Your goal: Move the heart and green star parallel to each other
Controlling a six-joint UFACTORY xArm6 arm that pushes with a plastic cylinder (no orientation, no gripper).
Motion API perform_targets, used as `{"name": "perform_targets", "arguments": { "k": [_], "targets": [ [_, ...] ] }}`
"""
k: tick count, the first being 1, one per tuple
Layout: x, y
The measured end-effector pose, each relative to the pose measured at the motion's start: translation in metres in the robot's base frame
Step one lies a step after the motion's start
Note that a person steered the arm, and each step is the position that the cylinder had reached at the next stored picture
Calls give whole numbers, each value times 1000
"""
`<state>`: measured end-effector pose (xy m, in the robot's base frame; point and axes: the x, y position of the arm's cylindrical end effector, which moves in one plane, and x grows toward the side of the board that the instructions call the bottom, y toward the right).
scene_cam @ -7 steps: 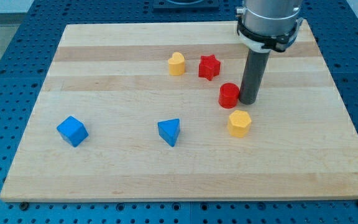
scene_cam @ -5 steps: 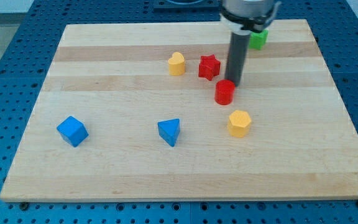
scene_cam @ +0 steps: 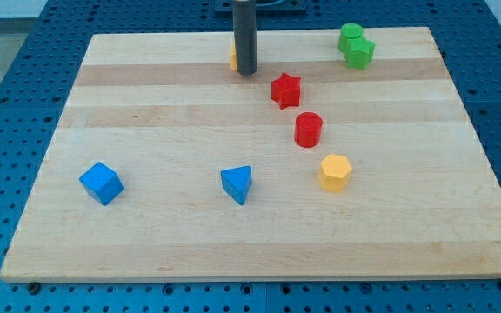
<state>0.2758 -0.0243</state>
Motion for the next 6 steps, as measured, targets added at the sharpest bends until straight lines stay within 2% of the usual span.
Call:
{"name": "perform_targets", "arguments": {
  "k": [1, 2, 3, 4, 5, 6],
  "targets": [
    [-21, 1],
    [-15, 52],
    [16, 79],
    [43, 153],
    [26, 202],
    [-18, 206]
  ]
}}
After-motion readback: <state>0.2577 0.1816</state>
